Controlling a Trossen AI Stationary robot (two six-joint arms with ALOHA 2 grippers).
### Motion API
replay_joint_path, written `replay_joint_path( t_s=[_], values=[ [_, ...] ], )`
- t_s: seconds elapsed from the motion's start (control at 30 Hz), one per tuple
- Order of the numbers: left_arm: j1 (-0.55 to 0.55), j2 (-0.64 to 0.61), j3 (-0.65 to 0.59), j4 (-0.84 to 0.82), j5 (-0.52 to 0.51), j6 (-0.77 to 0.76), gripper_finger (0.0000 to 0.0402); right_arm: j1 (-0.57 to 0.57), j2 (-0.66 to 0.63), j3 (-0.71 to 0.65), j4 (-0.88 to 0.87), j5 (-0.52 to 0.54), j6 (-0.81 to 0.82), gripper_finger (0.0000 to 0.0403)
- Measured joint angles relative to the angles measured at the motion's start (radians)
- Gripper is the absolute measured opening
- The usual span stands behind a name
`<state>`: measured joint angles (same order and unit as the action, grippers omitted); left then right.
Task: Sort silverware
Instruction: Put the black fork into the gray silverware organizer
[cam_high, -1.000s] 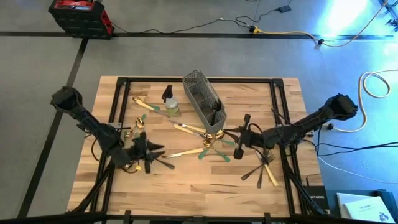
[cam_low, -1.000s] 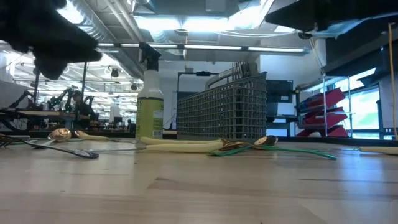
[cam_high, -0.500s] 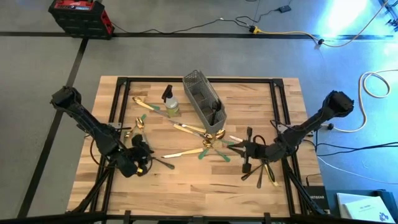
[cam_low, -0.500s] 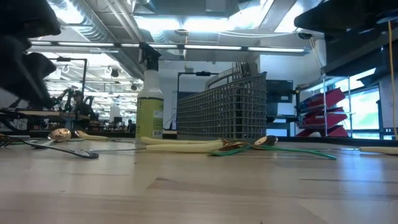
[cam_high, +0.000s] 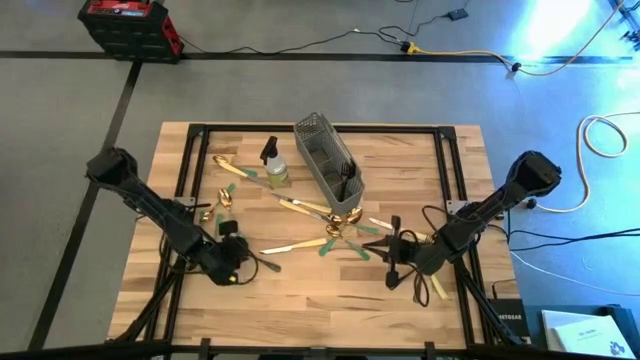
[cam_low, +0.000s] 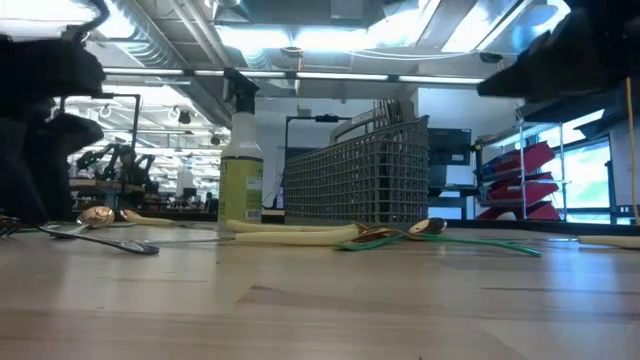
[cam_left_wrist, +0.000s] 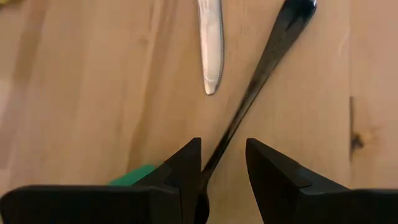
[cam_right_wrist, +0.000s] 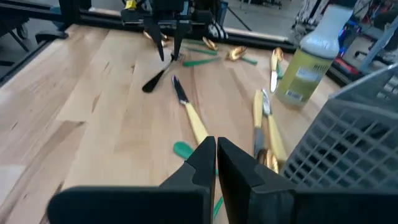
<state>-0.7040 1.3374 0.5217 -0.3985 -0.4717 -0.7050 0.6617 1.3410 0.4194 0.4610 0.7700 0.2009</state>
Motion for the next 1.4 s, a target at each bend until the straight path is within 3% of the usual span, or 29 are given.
replay_joint_path(
  t_s=[0.5,0.8,1.1,1.4],
  values=[
    [0.057,0.087,0.007,0.045,0.082,0.160,0.0111,0.000,0.030,0.000,0.013,-0.002,0.038,0.0000],
    [0.073,0.092,0.045,0.029,0.107,0.433,0.0111,0.000,0.030,0.000,0.020,-0.002,0.038,0.0000],
    [0.184,0.090,0.054,0.016,0.253,0.516,0.0111,-0.001,0.030,0.001,0.046,-0.003,0.038,0.0000],
    [0.241,0.090,0.054,0.018,0.334,0.529,0.0044,-0.001,0.030,0.001,0.046,-0.003,0.038,0.0000]
  ],
)
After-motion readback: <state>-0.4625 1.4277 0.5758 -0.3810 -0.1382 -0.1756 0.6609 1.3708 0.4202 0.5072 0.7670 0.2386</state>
